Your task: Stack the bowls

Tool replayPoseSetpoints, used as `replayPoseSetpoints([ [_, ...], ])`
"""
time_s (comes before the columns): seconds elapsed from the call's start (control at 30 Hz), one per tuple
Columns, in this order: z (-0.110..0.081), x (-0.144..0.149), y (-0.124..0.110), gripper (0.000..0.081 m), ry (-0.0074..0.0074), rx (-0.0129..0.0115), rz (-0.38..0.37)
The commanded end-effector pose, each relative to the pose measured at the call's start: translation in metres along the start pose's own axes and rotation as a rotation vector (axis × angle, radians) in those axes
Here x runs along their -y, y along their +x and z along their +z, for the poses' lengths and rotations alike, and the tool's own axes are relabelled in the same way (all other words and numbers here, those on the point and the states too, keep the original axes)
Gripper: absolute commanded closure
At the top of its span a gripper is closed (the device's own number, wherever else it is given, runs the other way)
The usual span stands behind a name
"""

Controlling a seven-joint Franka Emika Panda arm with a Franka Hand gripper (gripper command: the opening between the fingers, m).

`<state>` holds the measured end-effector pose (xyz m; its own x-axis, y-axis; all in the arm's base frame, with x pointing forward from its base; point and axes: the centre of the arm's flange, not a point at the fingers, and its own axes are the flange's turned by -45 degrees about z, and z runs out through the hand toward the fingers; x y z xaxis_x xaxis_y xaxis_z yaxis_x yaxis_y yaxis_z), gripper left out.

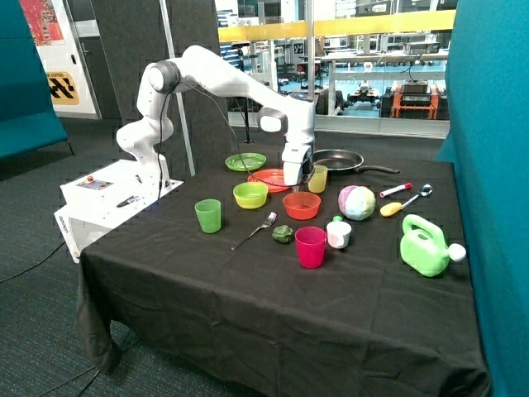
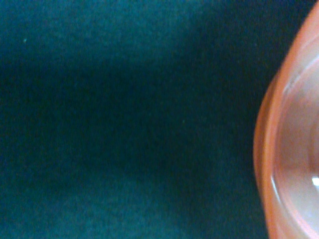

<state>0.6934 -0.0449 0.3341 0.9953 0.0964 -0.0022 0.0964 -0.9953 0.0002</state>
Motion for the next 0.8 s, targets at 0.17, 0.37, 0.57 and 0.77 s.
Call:
replayPoseSetpoints([
  [0.17, 0.021, -0.002, 0.013, 0.0333, 0.0002, -0.0022, -0.003],
  [0.37, 0.027, -0.002, 0.015, 0.0342, 0.0002, -0.0022, 0.0],
  [0.57, 0.04, 0.002, 0.014, 0.0361, 0.0002, -0.0022, -0.003],
  [0.77, 0.043, 0.006, 0.016, 0.0512, 0.0002, -0.0022, -0.004],
])
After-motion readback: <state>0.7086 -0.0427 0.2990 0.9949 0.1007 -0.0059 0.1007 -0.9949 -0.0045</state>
